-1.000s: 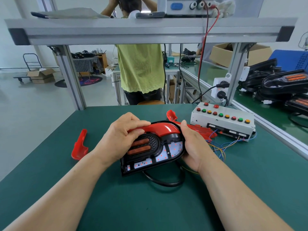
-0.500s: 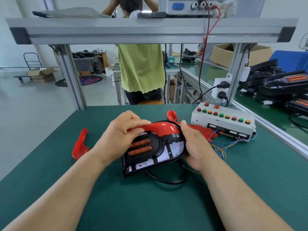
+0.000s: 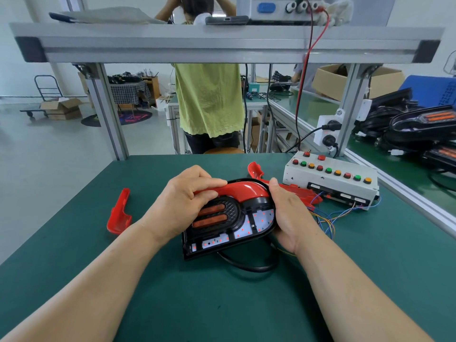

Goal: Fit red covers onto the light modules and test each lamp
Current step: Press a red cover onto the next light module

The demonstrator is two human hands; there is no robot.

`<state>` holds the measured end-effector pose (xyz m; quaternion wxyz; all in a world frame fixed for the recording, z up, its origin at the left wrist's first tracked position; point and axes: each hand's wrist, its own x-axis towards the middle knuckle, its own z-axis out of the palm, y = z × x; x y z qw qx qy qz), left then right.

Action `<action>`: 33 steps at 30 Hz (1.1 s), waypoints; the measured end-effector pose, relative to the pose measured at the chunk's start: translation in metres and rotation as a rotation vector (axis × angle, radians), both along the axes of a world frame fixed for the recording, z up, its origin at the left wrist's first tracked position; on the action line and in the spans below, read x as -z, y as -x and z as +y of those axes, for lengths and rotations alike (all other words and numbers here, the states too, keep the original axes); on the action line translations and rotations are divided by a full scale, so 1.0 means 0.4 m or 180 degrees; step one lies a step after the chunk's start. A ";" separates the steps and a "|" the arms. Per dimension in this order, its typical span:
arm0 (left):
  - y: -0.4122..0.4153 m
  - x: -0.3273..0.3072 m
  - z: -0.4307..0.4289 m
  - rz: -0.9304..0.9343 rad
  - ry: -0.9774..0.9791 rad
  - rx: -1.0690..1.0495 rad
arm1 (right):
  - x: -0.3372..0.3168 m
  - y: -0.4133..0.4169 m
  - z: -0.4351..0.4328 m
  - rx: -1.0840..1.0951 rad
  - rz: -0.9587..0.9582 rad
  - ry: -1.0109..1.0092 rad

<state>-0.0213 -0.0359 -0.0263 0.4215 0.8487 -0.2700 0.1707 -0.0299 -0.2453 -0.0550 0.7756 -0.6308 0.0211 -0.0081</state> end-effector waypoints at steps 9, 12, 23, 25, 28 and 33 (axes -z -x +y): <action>0.003 0.010 -0.005 -0.0055 0.0087 -0.0035 | -0.006 0.000 -0.009 -0.0207 0.0156 0.0043; 0.010 0.012 -0.009 0.0035 0.0325 0.0093 | -0.004 0.000 -0.010 -0.0296 0.0162 0.0029; 0.012 0.017 -0.024 0.0428 0.0552 0.0253 | 0.001 0.007 -0.003 -0.0362 0.0277 -0.0399; -0.002 0.017 -0.015 0.0361 0.0295 -0.0030 | 0.003 0.005 -0.004 -0.0381 0.0273 -0.0445; -0.026 0.005 0.014 0.0686 0.0604 -0.0423 | 0.006 0.000 -0.012 -0.0392 0.0292 -0.0517; -0.053 -0.008 0.072 0.2121 0.1137 -0.0524 | 0.007 -0.001 -0.024 -0.0412 0.0284 -0.0636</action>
